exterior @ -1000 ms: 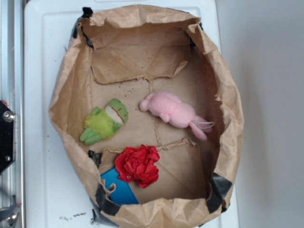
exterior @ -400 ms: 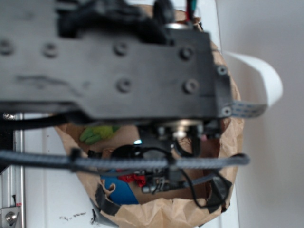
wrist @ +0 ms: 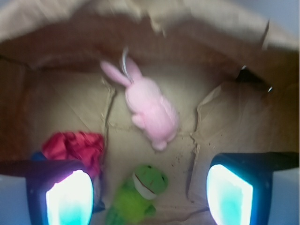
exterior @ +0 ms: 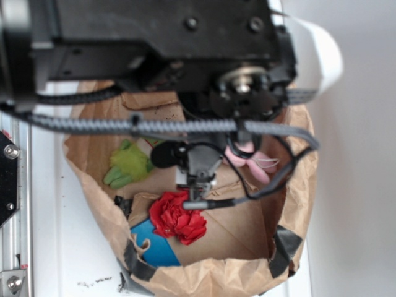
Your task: Grab the pink bunny.
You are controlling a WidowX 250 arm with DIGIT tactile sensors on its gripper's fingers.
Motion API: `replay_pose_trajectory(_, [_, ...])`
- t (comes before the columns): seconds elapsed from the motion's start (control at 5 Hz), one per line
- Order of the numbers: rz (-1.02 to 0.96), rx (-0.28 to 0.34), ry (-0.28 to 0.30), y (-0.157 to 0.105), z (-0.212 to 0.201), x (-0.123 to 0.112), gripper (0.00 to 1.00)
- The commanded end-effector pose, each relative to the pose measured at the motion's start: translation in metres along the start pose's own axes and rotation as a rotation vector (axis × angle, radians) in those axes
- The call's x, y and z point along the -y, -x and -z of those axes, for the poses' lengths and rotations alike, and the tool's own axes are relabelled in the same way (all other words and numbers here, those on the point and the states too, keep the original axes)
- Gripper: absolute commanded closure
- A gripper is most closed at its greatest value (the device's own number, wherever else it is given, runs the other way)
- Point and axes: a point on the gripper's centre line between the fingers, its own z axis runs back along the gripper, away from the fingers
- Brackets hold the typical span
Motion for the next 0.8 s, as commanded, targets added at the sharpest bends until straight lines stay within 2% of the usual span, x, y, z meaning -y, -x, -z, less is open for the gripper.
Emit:
replay_pose_trajectory(0.0, [0.045, 0.075, -0.043, 0.022, -0.013, -0.003, 0.00])
replay_pose_trajectory(0.4, [0.045, 0.075, -0.043, 0.022, -0.013, -0.003, 0.00])
replay_pose_trajectory(0.6, [0.293, 0.155, -0.021, -0.001, 0.014, 0.000, 0.00])
